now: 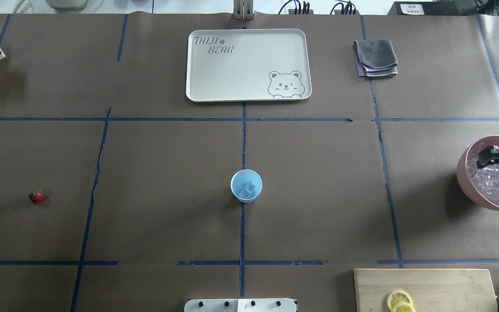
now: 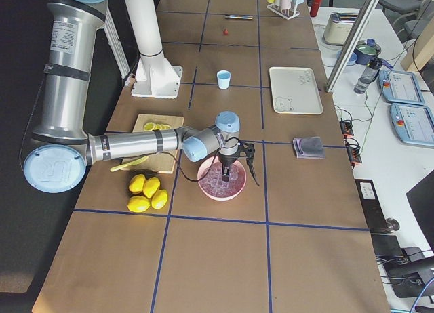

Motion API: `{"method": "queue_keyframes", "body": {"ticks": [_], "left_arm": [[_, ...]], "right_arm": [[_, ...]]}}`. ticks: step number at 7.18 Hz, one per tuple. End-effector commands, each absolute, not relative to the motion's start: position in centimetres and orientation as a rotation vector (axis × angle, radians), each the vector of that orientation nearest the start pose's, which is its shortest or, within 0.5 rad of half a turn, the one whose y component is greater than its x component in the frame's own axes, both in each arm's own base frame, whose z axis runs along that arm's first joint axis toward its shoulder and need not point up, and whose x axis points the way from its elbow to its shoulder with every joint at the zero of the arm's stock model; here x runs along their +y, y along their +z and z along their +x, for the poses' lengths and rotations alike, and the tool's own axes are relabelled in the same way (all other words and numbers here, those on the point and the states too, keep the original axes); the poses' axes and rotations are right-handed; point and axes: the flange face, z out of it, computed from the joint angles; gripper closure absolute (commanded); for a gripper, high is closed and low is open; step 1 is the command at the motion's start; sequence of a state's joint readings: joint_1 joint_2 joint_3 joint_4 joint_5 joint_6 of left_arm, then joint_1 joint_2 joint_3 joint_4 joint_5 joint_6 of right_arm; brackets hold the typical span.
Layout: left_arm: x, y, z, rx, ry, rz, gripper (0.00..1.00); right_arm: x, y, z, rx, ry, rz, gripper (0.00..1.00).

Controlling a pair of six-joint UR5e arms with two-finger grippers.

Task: Mash ice and strawberries in cup
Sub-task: 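Lower the right gripper into the bowl and grasp a third ice cube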

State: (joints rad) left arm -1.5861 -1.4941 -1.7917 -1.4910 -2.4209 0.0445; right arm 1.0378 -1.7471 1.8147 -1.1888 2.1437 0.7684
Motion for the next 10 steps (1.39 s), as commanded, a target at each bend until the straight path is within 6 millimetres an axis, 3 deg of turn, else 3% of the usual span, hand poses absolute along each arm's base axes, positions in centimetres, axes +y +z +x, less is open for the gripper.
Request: {"method": "queue_keyframes", "body": {"ticks": [1,2,3,5,6,8,9,10], "left_arm": [[-45.8,58.9,-6.5,0.849,0.055,0.086,0.00],[-45.8,58.9,-6.5,0.851,0.054,0.085,0.00],[-45.8,58.9,-6.5,0.850,0.055,0.086,0.00],[-45.8,58.9,-6.5,0.851,0.054,0.085,0.00],[-45.8,58.8,-6.5,0.850,0.055,0.086,0.00],[-45.8,58.8,-6.5,0.863,0.055,0.085,0.00],[-45.4,59.1,-6.4,0.865,0.051,0.078,0.00],[-45.1,59.5,-6.4,0.865,0.049,0.072,0.00]], "right_arm": [[-42.2,58.6,-15.6,-0.713,0.093,0.008,0.44],[-42.1,58.6,-15.6,-0.713,0.084,0.011,0.79],[-41.8,58.9,-15.4,-0.711,0.060,0.016,0.97],[-41.3,59.0,-15.0,-0.709,0.054,0.017,1.00],[-40.4,58.0,-14.3,-0.714,0.054,0.027,1.00],[-38.5,52.9,-11.6,-0.749,0.073,0.061,1.00],[-38.6,50.3,-11.1,-0.751,0.084,0.070,1.00],[-40.3,47.3,-11.8,-0.769,0.077,0.101,1.00]]}}
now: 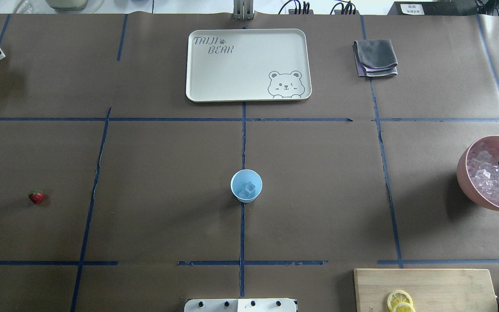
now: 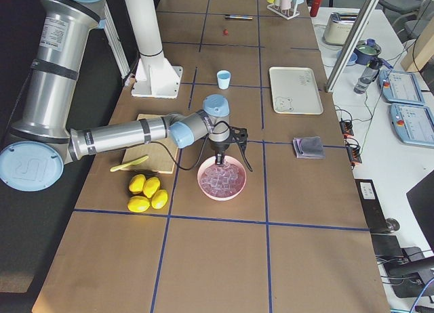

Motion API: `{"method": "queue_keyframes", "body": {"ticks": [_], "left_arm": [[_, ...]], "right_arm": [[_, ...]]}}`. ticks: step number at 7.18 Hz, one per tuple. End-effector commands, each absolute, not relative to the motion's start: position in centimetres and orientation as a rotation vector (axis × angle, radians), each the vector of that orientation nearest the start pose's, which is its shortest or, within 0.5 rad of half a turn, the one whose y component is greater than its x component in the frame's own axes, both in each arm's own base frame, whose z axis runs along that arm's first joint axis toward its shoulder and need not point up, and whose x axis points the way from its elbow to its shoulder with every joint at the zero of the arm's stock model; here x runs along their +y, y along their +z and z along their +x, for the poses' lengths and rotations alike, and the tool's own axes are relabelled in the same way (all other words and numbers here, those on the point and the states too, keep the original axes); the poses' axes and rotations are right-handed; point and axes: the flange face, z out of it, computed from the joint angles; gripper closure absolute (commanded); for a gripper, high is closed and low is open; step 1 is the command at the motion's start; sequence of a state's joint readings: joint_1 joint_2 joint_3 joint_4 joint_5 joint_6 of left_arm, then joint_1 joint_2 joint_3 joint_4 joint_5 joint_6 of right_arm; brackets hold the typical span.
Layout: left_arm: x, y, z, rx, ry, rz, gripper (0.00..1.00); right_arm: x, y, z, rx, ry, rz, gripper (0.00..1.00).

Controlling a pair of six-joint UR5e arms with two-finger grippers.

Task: Mash ice and strawberries in cup
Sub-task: 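Lower the right gripper into the bowl and grasp a third ice cube, then carry the ice cube over the blue cup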

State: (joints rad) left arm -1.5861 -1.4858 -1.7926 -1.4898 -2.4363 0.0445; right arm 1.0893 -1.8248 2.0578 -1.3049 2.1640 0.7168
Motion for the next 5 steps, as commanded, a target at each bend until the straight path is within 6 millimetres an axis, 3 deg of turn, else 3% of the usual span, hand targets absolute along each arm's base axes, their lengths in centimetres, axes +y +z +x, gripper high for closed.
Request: {"method": "queue_keyframes", "body": {"ticks": [1,3,4,5], "left_arm": [[-45.1,59.5,-6.4,0.865,0.048,0.070,0.00],[-45.2,59.4,-6.4,0.863,0.053,0.080,0.00],[-45.2,59.3,-6.4,0.861,0.059,0.083,0.00],[-45.2,59.3,-6.5,0.861,0.062,0.087,0.00]], "right_arm": [[-42.4,44.5,-13.0,-0.780,0.071,0.118,1.00],[-46.5,36.0,-19.5,-0.783,0.012,0.086,1.00],[-47.1,30.6,-24.1,-0.794,-0.051,0.073,1.00],[-46.1,25.7,-29.3,-0.823,-0.027,0.037,1.00]]}}
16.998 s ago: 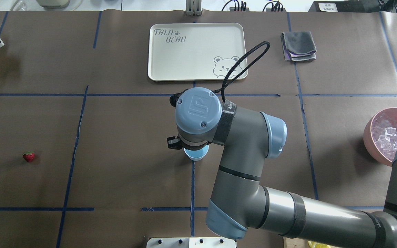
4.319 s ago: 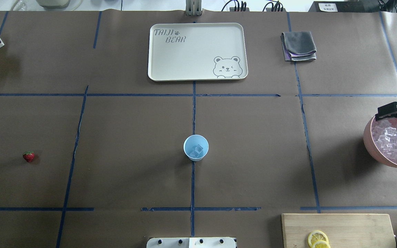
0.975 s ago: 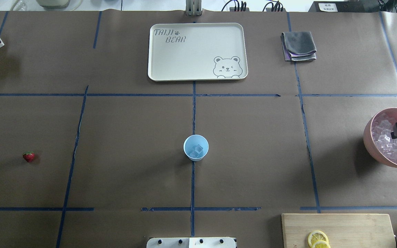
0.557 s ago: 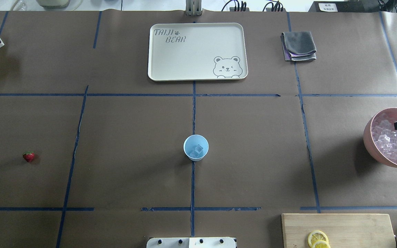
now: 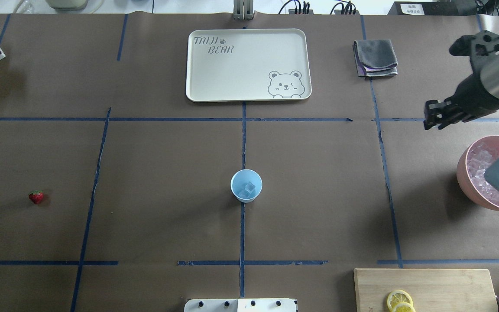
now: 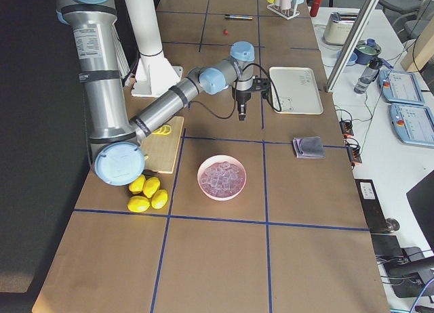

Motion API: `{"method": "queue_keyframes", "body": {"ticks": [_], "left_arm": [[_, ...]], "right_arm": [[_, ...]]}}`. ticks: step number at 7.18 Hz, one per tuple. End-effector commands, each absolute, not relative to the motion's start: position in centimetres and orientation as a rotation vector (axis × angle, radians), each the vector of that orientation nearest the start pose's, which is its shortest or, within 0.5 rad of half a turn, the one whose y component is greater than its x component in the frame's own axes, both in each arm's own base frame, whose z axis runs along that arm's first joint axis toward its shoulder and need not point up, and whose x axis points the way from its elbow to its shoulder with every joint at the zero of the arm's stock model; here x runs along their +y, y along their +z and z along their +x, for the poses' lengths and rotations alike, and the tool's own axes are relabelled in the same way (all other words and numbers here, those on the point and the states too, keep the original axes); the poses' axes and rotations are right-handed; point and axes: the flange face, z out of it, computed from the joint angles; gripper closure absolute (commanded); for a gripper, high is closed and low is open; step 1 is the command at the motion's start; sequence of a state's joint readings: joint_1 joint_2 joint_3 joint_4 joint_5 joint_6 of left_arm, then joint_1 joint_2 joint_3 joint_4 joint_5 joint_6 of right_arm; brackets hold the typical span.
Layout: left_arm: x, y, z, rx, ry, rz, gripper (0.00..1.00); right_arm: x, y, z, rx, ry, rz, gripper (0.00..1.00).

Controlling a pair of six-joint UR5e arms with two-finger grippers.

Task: Mash ice and strawberries in cup
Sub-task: 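Carry the ice cube over the blue cup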

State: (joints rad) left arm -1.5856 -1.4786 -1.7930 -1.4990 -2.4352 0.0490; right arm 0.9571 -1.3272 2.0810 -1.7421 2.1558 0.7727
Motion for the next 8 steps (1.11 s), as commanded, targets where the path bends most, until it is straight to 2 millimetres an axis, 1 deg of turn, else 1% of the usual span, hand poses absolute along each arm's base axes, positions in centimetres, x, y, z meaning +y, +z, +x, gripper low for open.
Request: {"method": "queue_keyframes", "body": {"ticks": [1,2,3,4,5,6,7,8], "left_arm": [[-45.3,59.3,-6.4,0.856,0.066,0.089,0.00],[-45.3,59.3,-6.4,0.855,0.066,0.089,0.00],[-45.3,59.3,-6.4,0.855,0.063,0.087,0.00],[-45.3,59.3,-6.4,0.853,0.061,0.087,0.00],[-45.3,59.4,-6.4,0.855,0.061,0.084,0.00],[-45.3,59.5,-6.4,0.854,0.060,0.082,0.00],[-45.3,59.5,-6.4,0.854,0.060,0.082,0.00],[-45.3,59.4,-6.4,0.854,0.061,0.084,0.00]], "right_arm": [[-44.1,22.8,-33.4,-0.838,-0.008,0.034,1.00],[-41.9,20.5,-37.4,-0.831,-0.013,0.060,1.00],[-39.8,18.9,-41.4,-0.825,0.002,0.065,1.00],[-38.9,16.3,-46.3,-0.823,0.018,0.059,0.99],[-38.1,14.6,-50.5,-0.804,0.015,0.064,0.99],[-36.8,14.7,-52.4,-0.786,0.004,0.069,0.99],[-37.1,14.4,-53.9,-0.782,-0.001,0.075,0.99],[-38.0,13.8,-56.3,-0.779,-0.002,0.072,0.99]]}}
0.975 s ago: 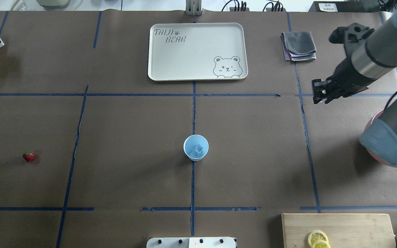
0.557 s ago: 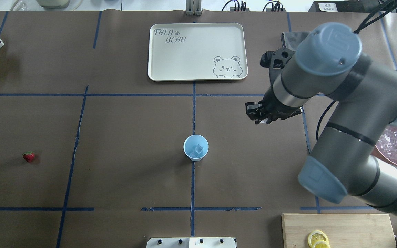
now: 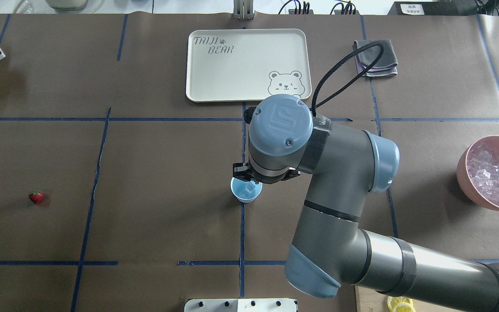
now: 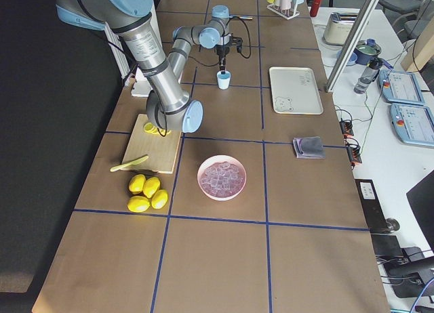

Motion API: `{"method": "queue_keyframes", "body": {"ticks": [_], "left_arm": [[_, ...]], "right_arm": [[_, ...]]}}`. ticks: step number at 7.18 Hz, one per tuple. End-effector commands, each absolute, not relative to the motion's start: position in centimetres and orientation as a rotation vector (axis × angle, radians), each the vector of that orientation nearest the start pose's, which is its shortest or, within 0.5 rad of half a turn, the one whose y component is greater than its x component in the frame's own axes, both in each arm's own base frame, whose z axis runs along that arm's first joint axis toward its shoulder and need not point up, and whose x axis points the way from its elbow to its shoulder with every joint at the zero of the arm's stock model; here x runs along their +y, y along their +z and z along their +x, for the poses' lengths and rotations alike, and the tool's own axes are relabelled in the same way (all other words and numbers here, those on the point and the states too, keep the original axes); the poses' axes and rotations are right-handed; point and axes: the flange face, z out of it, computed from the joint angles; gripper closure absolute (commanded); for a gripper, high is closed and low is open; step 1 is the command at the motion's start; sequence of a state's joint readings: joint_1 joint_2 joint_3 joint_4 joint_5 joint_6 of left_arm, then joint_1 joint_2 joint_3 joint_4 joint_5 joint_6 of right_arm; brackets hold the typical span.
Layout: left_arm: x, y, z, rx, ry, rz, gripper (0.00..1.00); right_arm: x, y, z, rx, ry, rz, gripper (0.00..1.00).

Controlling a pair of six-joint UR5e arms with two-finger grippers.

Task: Mash ice and strawberries in cup
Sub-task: 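Carry the ice cube over the blue cup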

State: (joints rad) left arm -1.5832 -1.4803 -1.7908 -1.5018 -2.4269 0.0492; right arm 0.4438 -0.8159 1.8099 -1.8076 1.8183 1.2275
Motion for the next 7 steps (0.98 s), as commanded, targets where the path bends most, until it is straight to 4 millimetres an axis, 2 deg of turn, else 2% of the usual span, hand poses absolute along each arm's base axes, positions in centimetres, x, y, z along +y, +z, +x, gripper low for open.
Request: {"method": "queue_keyframes", "body": {"ticks": [1,3,4,5,6,7], "left_arm": [[-45.32,59.38,-6.36,0.854,0.061,0.084,0.00],[-45.32,59.38,-6.36,0.854,0.059,0.083,0.00],[-45.32,59.38,-6.36,0.854,0.059,0.083,0.00],[-45.32,59.38,-6.36,0.854,0.059,0.083,0.00],[-45.33,59.38,-6.30,0.854,0.061,0.082,0.00],[-45.33,59.38,-6.30,0.854,0.061,0.082,0.00]], "right_arm": [[-38.45,13.41,-57.29,-0.773,-0.001,0.071,0.99],[-38.18,13.66,-57.67,-0.769,-0.006,0.068,0.97],[-38.19,13.87,-57.68,-0.766,-0.005,0.067,0.82],[-38.17,13.92,-57.64,-0.766,-0.007,0.067,0.44],[-38.15,13.97,-57.60,-0.766,-0.007,0.067,0.10],[-38.13,13.81,-57.55,-0.769,-0.006,0.068,0.01]]}}
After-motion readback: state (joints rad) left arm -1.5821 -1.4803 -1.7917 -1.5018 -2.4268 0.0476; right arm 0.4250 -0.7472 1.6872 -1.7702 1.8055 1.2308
